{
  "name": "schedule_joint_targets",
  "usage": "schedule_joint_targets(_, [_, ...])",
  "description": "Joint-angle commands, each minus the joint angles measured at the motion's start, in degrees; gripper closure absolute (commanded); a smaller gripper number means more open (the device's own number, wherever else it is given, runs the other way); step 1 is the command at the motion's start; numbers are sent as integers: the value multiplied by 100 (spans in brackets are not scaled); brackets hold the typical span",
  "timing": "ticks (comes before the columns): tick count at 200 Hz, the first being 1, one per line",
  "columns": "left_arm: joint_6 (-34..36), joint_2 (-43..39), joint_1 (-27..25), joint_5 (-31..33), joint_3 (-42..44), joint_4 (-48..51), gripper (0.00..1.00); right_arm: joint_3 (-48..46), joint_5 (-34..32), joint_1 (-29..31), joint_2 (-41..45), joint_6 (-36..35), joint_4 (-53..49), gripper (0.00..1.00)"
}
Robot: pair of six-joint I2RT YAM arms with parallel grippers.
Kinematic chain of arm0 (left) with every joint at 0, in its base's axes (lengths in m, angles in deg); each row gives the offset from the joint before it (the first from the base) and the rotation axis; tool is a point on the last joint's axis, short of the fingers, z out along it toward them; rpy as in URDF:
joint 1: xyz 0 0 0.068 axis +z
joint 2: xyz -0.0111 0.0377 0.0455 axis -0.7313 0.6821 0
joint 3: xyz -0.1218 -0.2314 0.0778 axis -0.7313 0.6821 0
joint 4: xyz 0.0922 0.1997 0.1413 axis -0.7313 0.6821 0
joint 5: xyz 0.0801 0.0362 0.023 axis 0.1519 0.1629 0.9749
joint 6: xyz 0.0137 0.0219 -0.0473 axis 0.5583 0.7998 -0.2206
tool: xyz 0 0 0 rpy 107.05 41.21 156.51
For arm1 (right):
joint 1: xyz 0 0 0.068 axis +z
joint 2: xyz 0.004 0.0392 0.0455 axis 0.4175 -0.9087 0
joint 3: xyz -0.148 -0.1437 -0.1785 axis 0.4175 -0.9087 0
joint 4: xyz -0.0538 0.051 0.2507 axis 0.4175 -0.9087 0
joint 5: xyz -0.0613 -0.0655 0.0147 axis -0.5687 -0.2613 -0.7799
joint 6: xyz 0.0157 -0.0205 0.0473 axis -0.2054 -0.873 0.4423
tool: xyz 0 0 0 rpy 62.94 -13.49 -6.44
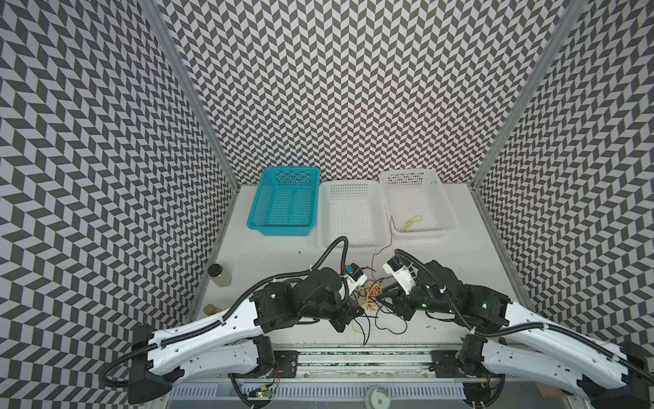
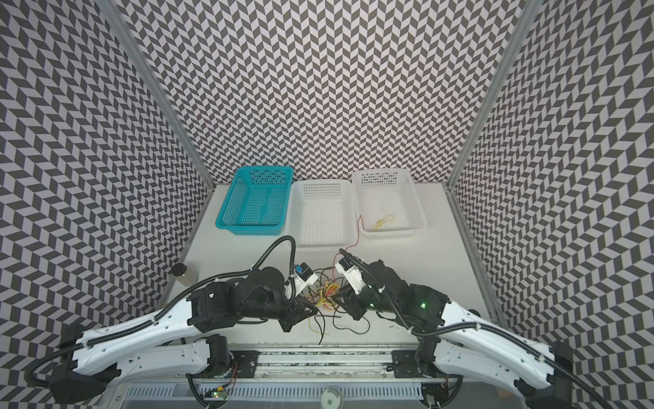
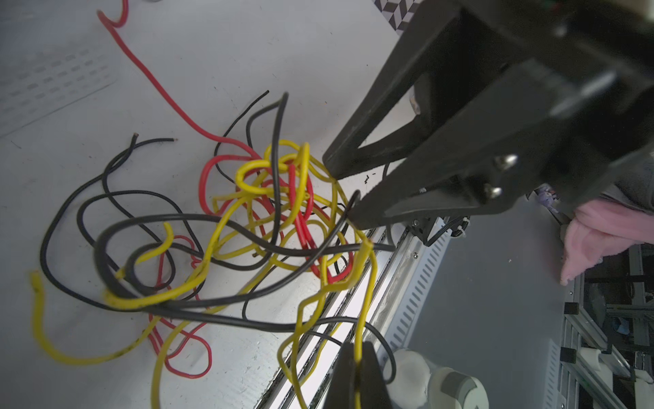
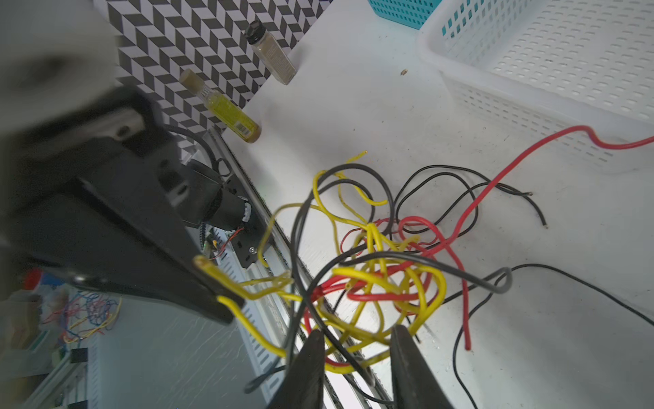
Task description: Untangle the cables
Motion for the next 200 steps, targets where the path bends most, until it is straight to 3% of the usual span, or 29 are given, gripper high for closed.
schedule_joint_targets(1, [187,-373,-18,-62,-287,-60,100,67,-24,33,89,-211,76,62])
schedule_joint_targets(16, [147,-393,-17,-160,-282,-112,100,-51,282,33,131,-170,382,64])
schedule_joint_targets(33, [100,-415,-27,-288,-284,-216,100,-116,270,33,84,-51,572,79])
schedule_joint_targets(68, [126,-591,-26,-446,-435,-84,100,16,-38,42,93,-48,328,100])
schedule_joint_targets(107, [392,-1039,38,43,-939,1067,100,-142,-1749,33,792,343,-249,100])
schedule_joint_targets(131, [487,-1161,164,151,-1219,1607,100,-204,-2448,-49,1088,656,-802,100])
schedule_joint_targets(169, [652,-1253,279,410,-1744,2122,100,-337,-2650,-417,1513,1105,-1403,100])
schedule_joint_targets(200, [720,-1478,282,755,-2271,2260,100,-547,-2505,-1066,2054,1329,-1851,100])
